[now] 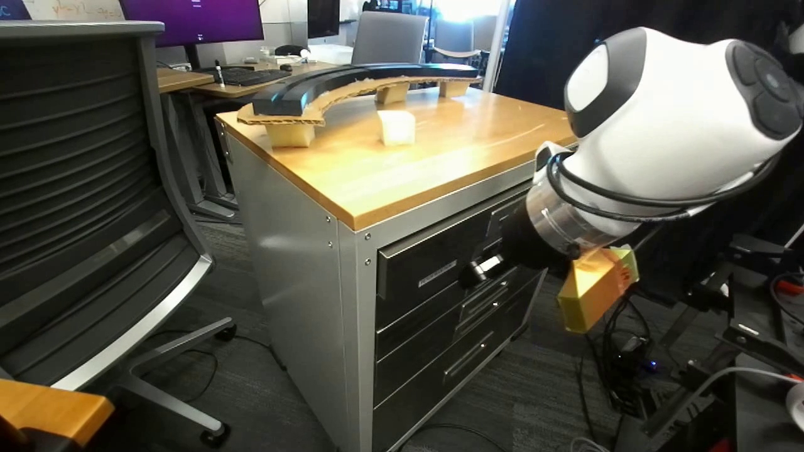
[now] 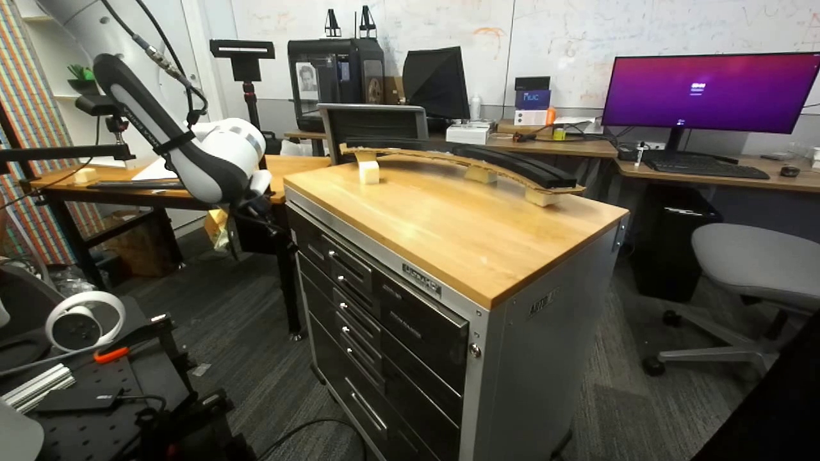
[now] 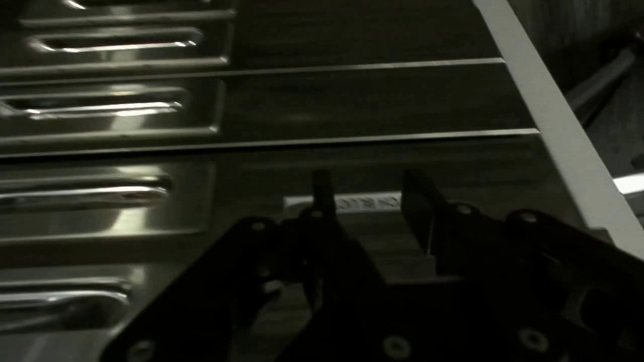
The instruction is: Place the screwdriver in the drawer then close it
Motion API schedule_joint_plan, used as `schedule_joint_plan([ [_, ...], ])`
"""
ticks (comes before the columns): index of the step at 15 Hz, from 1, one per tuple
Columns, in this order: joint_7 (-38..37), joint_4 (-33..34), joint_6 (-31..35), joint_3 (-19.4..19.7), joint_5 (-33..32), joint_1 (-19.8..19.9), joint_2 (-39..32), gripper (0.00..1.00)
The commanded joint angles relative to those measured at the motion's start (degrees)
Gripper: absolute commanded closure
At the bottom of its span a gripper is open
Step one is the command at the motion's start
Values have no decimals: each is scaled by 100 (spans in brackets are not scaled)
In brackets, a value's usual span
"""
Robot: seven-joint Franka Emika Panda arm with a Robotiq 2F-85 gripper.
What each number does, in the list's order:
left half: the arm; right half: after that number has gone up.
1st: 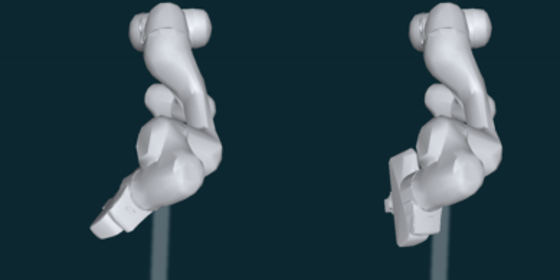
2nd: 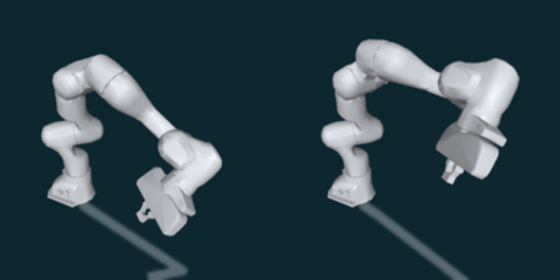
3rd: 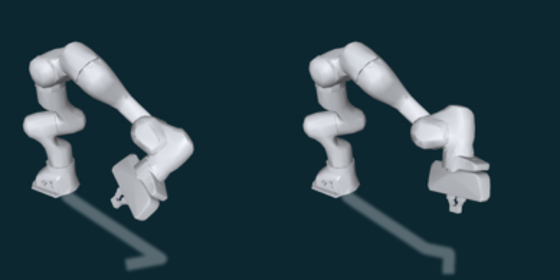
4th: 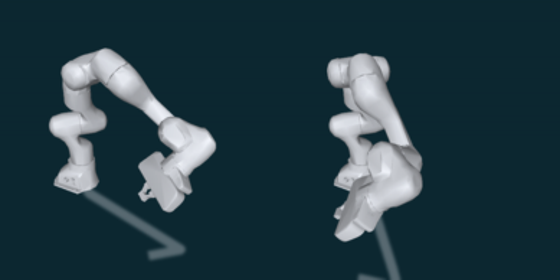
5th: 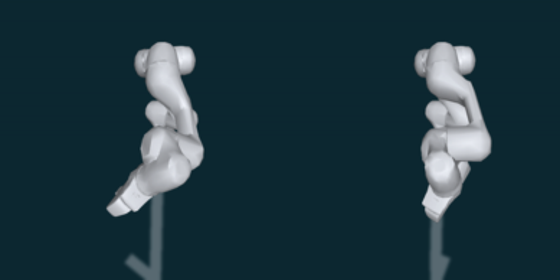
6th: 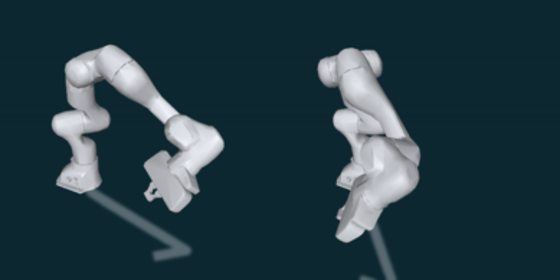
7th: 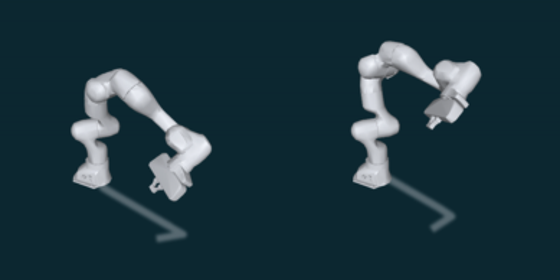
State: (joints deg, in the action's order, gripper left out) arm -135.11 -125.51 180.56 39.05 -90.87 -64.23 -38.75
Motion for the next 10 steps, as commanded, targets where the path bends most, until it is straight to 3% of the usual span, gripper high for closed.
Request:
schedule_joint_plan([
  [1, 1485, -1392, 678, 487, -25, 241, 957, 26],
  [2, 1875, -1699, 803, 663, -34, 273, 1035, 19],
  [3, 2286, -1984, 254, -184, -404, 1340, 1604, 11],
  [4, 2671, -2237, 905, 837, 20, 506, 1134, 5],
  [5, 2978, -2456, 927, 807, -10, 697, 1163, 0],
  [6, 3450, -2705, 307, -118, -241, 1840, 1666, 0],
  [7, 3832, -2898, 241, -214, -194, 2064, 1672, 0],
  [8, 4123, -3027, 763, 518, 136, 1340, 1172, 0],
  [9, 4603, -3217, 90, -658, 144, 2705, 1693, 0],
  [10, 3811, -2813, 482, 71, -72, 1778, 1176, 0],
])
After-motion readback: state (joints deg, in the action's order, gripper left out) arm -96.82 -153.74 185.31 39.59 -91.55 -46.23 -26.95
